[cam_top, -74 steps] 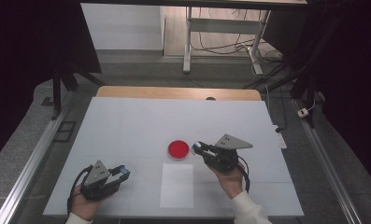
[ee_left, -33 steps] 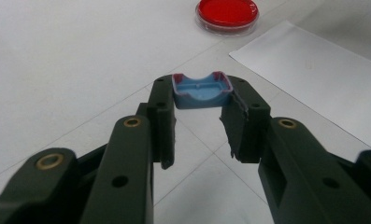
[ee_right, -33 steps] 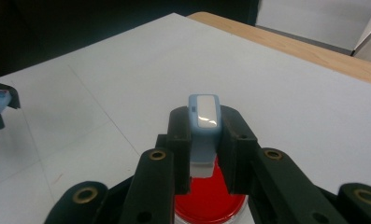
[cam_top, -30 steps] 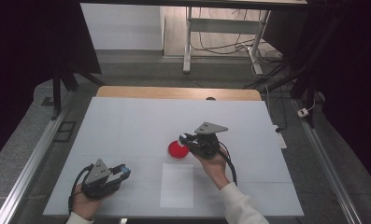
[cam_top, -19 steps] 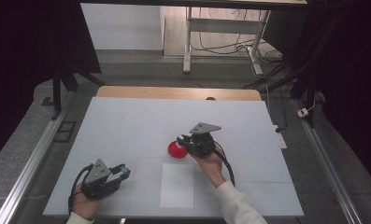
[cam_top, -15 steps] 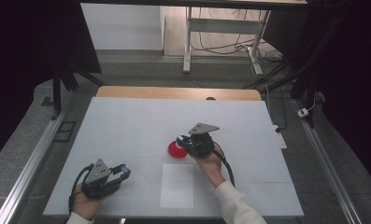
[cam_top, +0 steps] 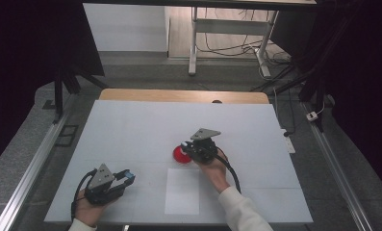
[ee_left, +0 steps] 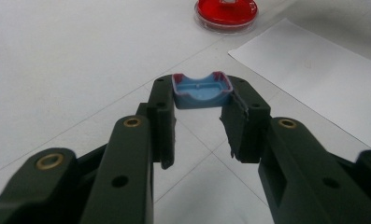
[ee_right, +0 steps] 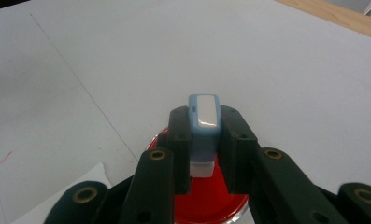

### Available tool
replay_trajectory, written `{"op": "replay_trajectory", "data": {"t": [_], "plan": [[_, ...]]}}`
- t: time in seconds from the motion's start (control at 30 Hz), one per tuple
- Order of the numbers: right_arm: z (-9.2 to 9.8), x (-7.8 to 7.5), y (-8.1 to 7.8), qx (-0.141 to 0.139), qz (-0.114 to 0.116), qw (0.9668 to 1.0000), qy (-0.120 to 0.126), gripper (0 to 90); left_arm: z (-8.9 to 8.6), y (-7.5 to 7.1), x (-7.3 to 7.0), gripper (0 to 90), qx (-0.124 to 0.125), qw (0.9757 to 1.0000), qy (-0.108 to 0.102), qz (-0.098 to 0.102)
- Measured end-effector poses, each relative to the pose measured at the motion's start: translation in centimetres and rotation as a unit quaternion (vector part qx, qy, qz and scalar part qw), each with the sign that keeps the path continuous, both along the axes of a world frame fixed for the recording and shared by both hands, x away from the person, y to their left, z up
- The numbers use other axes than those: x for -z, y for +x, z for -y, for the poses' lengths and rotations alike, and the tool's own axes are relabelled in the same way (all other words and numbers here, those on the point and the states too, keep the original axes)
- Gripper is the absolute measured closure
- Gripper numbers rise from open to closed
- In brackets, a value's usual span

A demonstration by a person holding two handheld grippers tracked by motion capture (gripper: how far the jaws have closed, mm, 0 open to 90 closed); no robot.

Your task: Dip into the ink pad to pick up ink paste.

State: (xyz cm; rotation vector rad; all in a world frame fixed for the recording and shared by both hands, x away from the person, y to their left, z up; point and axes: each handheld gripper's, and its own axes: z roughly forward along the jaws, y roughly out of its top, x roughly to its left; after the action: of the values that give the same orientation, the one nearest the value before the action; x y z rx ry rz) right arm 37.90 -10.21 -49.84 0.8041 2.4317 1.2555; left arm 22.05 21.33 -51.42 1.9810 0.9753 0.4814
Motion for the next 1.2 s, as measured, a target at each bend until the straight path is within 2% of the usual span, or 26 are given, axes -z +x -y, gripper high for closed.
{"op": "replay_trajectory", "data": {"t": [0.47, 0.8, 1.17, 1.2], "plan": [[-0.01, 0.22, 0.04, 0.0, 0.002, 1.0, -0.006, 75.0, -0.08, -0.01, 0.02, 65.2, 0.0, 1.0, -0.001, -0.002], [-0.15, 0.47, 0.01, 0.0, 0.006, 0.9997, -0.022, 75.0, -0.13, 0.01, 0.04, 65.2, 0.001, 1.0, -0.002, -0.003], [-0.22, 0.5, -0.04, 0.001, 0.006, 0.9996, -0.027, 75.3, -0.08, -0.02, 0.01, 65.2, 0.001, 1.0, -0.002, -0.001], [-0.23, 0.47, -0.06, 0.005, 0.003, 0.9994, -0.034, 75.3, -0.05, -0.02, 0.0, 65.1, 0.001, 1.0, -0.003, -0.001]]}}
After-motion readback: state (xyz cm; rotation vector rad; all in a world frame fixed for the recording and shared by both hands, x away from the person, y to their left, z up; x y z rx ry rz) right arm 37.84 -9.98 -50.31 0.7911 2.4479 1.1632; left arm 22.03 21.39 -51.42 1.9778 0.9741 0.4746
